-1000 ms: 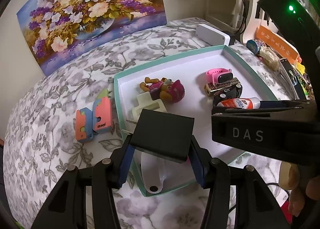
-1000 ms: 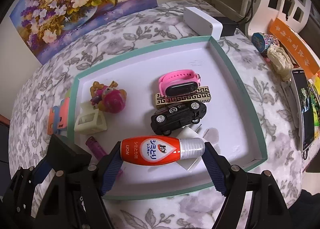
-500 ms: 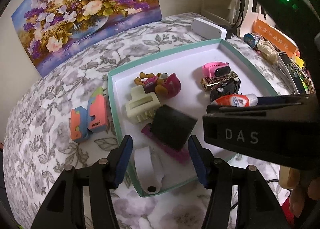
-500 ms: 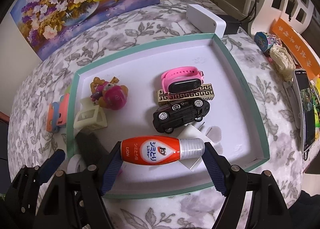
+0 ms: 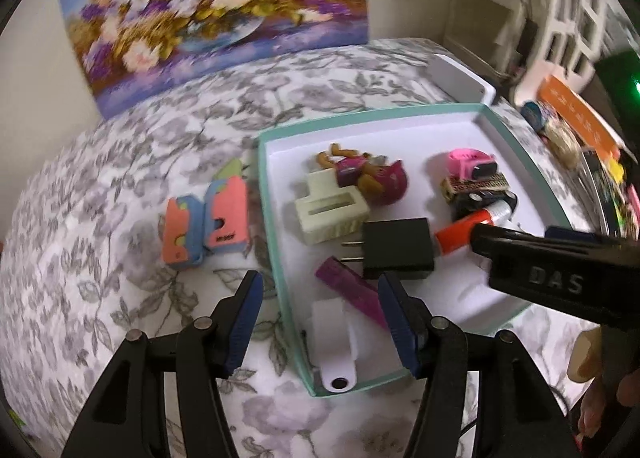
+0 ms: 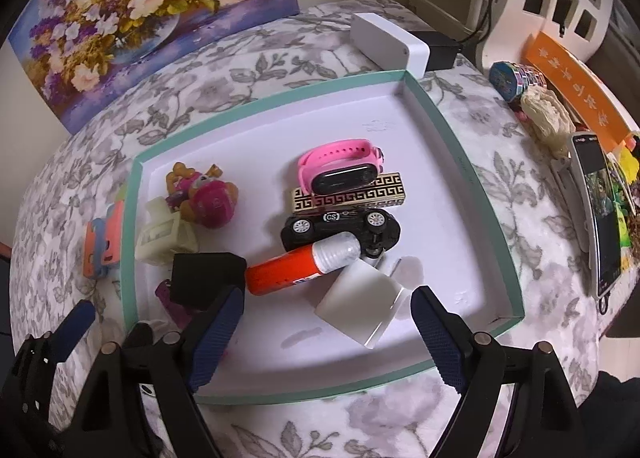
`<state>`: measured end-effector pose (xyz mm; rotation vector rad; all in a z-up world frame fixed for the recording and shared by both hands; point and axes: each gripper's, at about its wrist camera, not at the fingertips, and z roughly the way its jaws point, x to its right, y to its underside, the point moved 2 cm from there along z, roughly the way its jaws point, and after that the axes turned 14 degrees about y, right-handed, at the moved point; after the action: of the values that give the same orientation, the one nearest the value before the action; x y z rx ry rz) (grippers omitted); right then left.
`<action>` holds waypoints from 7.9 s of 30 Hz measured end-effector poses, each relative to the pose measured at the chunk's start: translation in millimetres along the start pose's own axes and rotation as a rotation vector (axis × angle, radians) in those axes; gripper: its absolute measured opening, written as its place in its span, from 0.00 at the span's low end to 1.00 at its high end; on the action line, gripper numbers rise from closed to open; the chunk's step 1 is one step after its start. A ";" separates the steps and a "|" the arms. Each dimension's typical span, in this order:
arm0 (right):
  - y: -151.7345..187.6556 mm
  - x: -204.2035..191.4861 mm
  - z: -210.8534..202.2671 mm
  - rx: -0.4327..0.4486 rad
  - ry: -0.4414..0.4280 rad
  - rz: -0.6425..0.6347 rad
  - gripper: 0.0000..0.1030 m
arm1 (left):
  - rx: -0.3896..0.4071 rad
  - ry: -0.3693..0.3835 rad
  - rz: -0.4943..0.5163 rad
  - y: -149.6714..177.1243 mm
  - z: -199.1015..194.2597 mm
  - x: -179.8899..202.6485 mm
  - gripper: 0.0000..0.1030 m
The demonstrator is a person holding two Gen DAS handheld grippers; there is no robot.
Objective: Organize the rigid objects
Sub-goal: 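Open the left tool to drop the charger while the right tool releases the glue bottle, then move both tools out of the tray toward the two folding toys, then close the left tool on the orange-and-blue folding toy, then grasp the pink-and-blue folding toy with the right tool while the left tool holds its toy, then carry both folding toys into the tray with the left and right tools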
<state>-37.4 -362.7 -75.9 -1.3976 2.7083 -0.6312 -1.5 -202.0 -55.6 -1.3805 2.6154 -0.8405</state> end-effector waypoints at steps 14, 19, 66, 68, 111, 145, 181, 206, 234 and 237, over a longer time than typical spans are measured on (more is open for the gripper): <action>0.0 -6.3 -2.3 0.010 0.018 -0.024 0.86 | -0.034 -0.056 -0.305 6.8 -1.6 -64.5 0.76; 0.5 -17.4 -10.5 0.041 0.033 -0.063 0.88 | -0.056 -0.098 -0.404 13.0 -2.3 -87.9 0.76; -27.1 -113.9 -17.2 0.030 -0.065 -0.071 1.00 | 0.012 -0.128 -0.613 -6.4 2.4 -190.7 0.94; -33.0 -113.7 -11.0 0.018 -0.058 -0.051 1.00 | 0.007 -0.121 -0.619 -9.8 8.4 -193.0 0.94; -50.3 -156.6 -7.4 0.081 -0.120 -0.124 1.00 | -0.097 -0.009 -0.508 -22.4 40.6 -195.6 0.43; -18.3 -266.8 14.9 0.023 -0.161 -0.372 0.59 | -0.057 -0.027 -0.664 2.6 13.3 -271.5 0.43; 8.0 -148.6 -55.9 0.085 -0.364 -0.208 0.23 | 0.049 0.022 -0.522 4.1 -57.5 -163.8 0.42; 83.8 -260.8 -18.0 -0.037 -0.065 -0.442 0.50 | -0.001 0.002 -0.740 61.5 -59.9 -230.9 0.42; 27.2 -78.2 -59.4 0.127 -0.025 -0.149 0.46 | 0.024 0.201 -0.330 -1.6 -40.3 -59.0 0.42; 23.7 -50.7 -42.9 0.086 -0.018 -0.098 0.46 | -0.008 0.244 -0.296 -1.1 -24.7 -38.2 0.43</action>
<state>-34.5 -296.0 -53.2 -1.5141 2.5791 -0.7272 14.7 -161.9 -41.3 -1.8041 2.6210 -1.0977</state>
